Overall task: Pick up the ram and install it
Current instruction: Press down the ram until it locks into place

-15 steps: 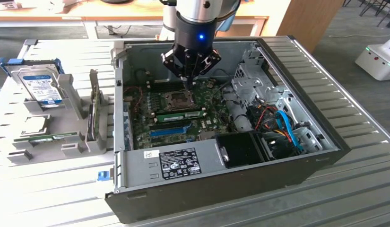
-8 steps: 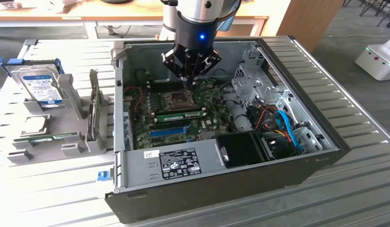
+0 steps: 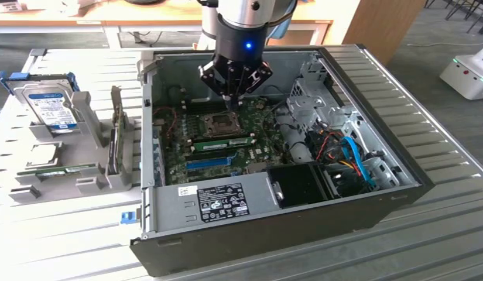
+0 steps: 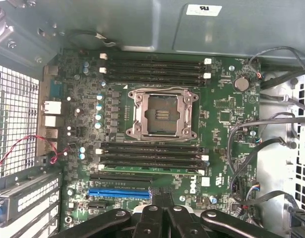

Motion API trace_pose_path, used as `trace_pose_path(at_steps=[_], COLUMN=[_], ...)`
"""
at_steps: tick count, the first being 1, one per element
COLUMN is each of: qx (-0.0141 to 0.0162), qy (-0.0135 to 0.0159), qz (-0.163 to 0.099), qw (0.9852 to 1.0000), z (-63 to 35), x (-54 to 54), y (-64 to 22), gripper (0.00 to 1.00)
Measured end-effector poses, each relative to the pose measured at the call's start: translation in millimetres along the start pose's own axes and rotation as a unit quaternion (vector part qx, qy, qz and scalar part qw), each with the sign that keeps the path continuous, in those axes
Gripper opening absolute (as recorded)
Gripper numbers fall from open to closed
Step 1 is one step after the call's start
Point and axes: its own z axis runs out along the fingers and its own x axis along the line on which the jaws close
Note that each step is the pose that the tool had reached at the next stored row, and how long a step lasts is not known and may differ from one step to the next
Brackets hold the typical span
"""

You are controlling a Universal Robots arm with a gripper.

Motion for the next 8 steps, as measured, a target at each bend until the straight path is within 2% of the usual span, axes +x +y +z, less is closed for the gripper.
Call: trace_pose_path(at_steps=[8], qx=[0.0000], qy=[-0.0001], qz=[0.002], qw=[1.0000], z=[0.1], x=[0.1], y=[0.0], gripper=[0.11])
